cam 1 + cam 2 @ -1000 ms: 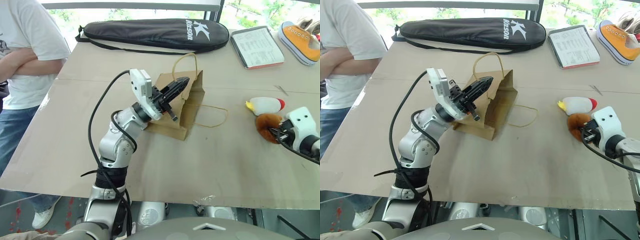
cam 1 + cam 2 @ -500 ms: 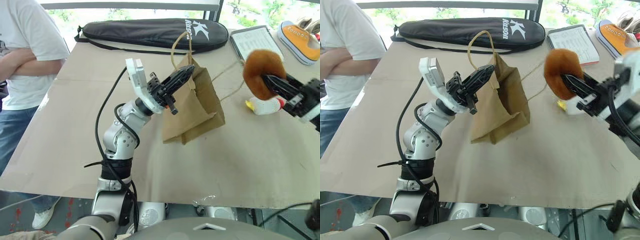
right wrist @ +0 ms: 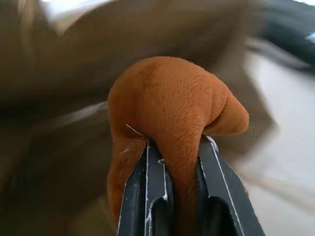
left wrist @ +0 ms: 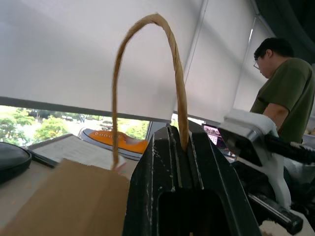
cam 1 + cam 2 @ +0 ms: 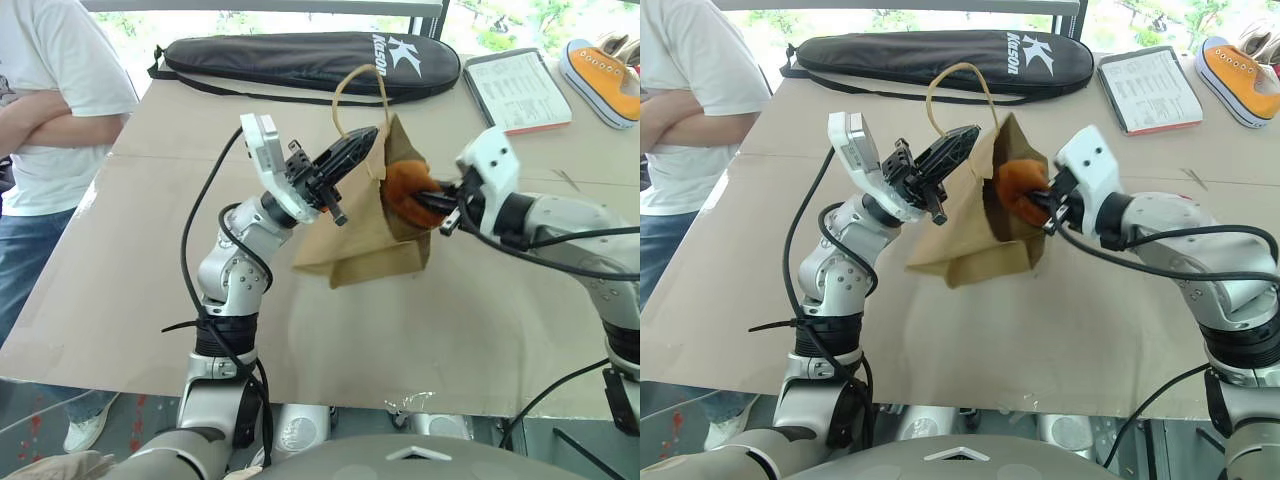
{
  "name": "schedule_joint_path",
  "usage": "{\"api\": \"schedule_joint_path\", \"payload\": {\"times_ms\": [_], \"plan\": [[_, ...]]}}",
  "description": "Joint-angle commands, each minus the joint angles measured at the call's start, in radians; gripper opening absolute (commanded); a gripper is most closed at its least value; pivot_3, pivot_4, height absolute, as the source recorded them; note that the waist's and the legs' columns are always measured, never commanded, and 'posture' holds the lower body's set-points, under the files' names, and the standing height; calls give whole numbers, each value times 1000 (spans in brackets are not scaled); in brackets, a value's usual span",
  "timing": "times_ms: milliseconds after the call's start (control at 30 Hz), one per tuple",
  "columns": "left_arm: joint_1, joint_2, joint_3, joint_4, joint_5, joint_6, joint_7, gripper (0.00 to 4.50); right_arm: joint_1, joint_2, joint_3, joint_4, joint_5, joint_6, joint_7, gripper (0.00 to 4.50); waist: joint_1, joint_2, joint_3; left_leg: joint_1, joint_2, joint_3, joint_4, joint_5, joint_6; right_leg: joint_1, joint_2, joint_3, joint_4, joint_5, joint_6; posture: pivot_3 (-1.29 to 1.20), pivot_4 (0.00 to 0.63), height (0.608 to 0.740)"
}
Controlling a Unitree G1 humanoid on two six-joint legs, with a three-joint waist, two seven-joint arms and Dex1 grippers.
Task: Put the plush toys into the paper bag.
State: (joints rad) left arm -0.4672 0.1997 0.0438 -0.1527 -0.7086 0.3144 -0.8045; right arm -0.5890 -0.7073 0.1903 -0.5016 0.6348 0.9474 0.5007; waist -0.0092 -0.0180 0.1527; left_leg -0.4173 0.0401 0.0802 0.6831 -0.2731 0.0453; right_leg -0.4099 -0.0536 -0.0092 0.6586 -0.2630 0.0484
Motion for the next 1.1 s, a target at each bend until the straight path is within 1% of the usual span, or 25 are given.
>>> {"api": "schedule_joint_path", "payload": {"times_ms": [33,67,133,167,233,267,300,333,433,500,567,667,733,767,800,867,967,1100], "plan": [[14,10,-13,-42,28,-32,-6,0,-129,33,111,89,-75,-77,136,19,-2,0,0,0,0,-1,0,0,0,0,0,-1,0,0,0,0,150,740],[23,12,-15,-40,35,-37,-7,0,-170,55,158,137,-99,-101,183,19,-6,0,0,0,0,-1,0,0,0,0,0,0,1,0,0,0,150,740],[36,11,-20,-48,43,-42,1,0,-205,83,271,228,-164,-198,319,756,-11,0,0,2,0,1,0,0,0,0,1,1,2,0,0,0,150,740],[41,12,-20,-55,46,-43,6,0,-209,88,305,258,-205,-250,358,936,-8,0,0,2,0,1,0,-1,1,0,2,1,2,0,0,0,150,740],[52,20,-15,-74,48,-41,12,0,-211,98,307,278,-254,-319,377,1902,1,0,0,1,1,-1,0,-1,1,0,3,-1,1,0,0,0,150,740],[63,27,-9,-85,50,-40,17,0,-209,91,275,265,-243,-312,380,2287,10,0,0,-1,1,-3,0,0,0,-1,2,-1,2,0,0,0,150,740],[72,33,-3,-93,51,-40,22,0,-201,79,245,251,-238,-308,390,2287,12,0,0,-4,0,-4,1,0,0,-2,0,-1,1,0,0,0,150,740],[81,40,2,-101,53,-41,27,0,-181,54,183,214,-217,-288,379,2287,14,0,0,-5,-1,-4,3,0,0,-2,-1,-1,0,0,0,0,150,740],[98,49,2,-117,57,-45,34,0,-118,-10,1,108,-142,-225,353,2287,27,0,0,-5,-1,-4,3,0,1,-2,-3,-3,0,0,0,0,150,740],[103,52,-1,-121,59,-48,35,0,-82,-37,-118,58,-79,-165,326,2287,27,0,0,-6,-1,-6,3,0,1,-1,-3,-4,0,0,0,0,150,740],[105,56,-4,-120,64,-55,30,0,-44,-73,-222,23,-51,-129,300,2287,24,0,0,-6,-1,-6,3,0,1,-1,-3,-4,0,0,0,0,150,740],[98,56,-9,-110,65,-66,22,0,29,-131,-382,28,-34,-66,257,2287,22,0,0,-5,-1,-5,3,0,1,-1,-2,-3,0,0,0,0,150,740],[84,53,-12,-96,67,-75,13,0,94,-189,-437,85,-101,-93,235,2287,23,0,0,-4,-1,-5,3,0,1,-1,-2,-3,1,0,0,0,150,740],[78,50,-12,-88,66,-77,10,0,122,-195,-464,96,-87,-96,247,2287,24,0,0,-4,-1,-5,3,0,1,-1,-2,-3,0,0,0,0,150,740],[71,50,-13,-79,66,-79,4,0,137,-181,-486,100,-54,-94,255,2811,24,0,0,-4,-1,-4,3,0,1,-1,-2,-2,0,0,0,0,150,740],[58,49,-15,-56,71,-90,-11,0,141,-129,-472,62,21,-70,262,3380,18,0,0,-4,-1,-3,3,-1,1,-1,-1,0,1,0,0,0,150,740],[41,45,-9,-39,70,-98,-22,0,134,-85,-421,29,34,-66,246,3380,5,0,0,0,1,-1,2,-1,1,-1,2,2,3,0,0,0,150,740],[22,41,-16,-69,34,-66,-38,0,86,37,-272,33,25,-88,220,3380,-1,0,0,0,1,-1,2,0,1,-1,3,2,3,0,0,0,150,740]]}}
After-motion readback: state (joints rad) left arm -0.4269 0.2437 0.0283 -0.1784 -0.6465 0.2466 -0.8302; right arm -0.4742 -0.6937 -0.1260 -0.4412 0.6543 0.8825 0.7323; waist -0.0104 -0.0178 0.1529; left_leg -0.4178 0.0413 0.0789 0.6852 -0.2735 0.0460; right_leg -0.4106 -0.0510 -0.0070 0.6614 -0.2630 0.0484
